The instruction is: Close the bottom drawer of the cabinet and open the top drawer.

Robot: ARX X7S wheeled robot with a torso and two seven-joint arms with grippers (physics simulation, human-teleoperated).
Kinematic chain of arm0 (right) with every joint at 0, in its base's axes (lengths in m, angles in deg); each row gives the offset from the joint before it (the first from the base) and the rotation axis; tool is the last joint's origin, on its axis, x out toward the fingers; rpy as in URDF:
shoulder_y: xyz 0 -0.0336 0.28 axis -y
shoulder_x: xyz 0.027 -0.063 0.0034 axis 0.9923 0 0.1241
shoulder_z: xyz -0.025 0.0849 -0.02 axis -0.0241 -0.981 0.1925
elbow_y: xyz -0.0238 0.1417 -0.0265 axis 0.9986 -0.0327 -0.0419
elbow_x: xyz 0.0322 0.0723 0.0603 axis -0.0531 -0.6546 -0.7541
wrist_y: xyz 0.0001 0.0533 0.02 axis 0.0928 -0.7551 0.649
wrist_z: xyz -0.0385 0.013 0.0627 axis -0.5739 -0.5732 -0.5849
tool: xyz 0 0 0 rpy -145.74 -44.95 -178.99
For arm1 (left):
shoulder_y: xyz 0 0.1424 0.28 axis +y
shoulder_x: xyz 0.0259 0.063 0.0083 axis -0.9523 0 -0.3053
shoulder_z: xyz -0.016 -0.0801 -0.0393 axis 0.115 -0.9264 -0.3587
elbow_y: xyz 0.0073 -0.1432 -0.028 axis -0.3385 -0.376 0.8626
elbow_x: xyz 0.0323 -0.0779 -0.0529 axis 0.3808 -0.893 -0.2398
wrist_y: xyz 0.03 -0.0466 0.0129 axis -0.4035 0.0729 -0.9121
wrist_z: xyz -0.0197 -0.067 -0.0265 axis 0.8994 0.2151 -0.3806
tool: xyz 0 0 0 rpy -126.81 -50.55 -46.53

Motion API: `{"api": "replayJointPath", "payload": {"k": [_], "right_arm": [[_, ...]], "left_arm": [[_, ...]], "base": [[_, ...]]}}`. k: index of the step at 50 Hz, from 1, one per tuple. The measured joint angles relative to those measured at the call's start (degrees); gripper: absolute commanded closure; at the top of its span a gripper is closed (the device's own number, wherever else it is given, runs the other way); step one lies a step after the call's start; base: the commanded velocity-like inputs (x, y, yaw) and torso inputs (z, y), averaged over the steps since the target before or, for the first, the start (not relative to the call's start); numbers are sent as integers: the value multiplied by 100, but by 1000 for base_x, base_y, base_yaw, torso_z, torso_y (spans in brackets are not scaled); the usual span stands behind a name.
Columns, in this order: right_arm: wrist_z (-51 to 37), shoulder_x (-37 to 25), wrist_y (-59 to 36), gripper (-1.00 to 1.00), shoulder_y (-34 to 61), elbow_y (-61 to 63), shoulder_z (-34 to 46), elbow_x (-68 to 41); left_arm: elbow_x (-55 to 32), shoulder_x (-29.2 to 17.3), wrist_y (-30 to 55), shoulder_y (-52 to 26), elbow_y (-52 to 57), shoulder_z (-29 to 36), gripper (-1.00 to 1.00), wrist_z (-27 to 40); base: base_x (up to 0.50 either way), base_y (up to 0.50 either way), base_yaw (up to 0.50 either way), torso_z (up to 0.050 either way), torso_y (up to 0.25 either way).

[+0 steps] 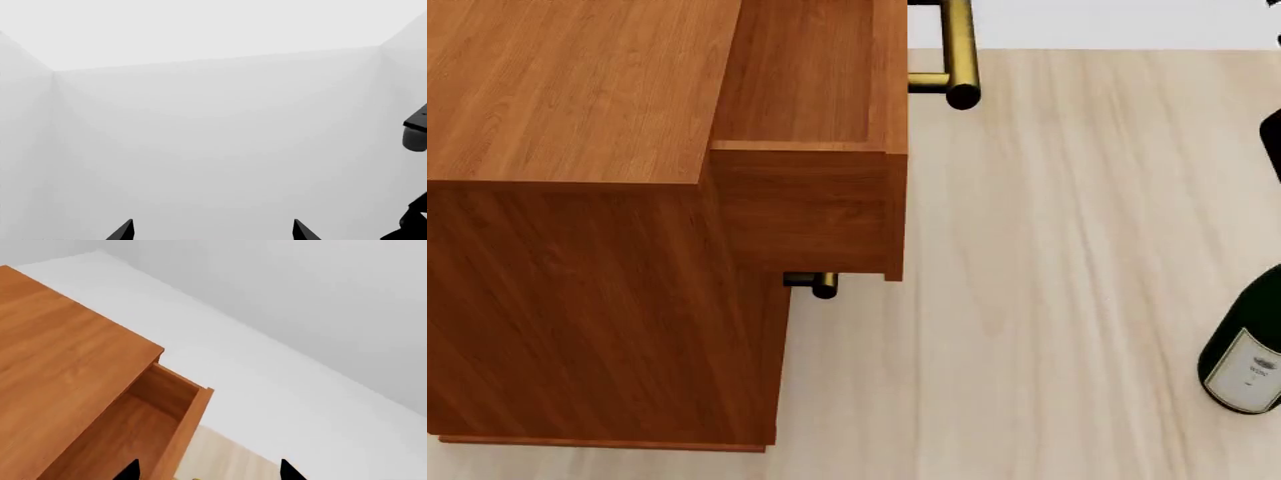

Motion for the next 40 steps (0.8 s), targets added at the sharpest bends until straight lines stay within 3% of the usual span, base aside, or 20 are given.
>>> {"api": "replayJointPath", "payload": {"k": [24,40], "right_arm": [[1565,1305,539,-100,223,-2152,852,915],[1987,1650,784,-100,112,-2684,1496,826]], "left_arm": [[0,-71,-124,93,-51,-48,-100,-30],[11,-113,-188,124,-112,-65,-100,-46]], "base": [[0,0,0,0,0],[0,0,0,0,0]]}}
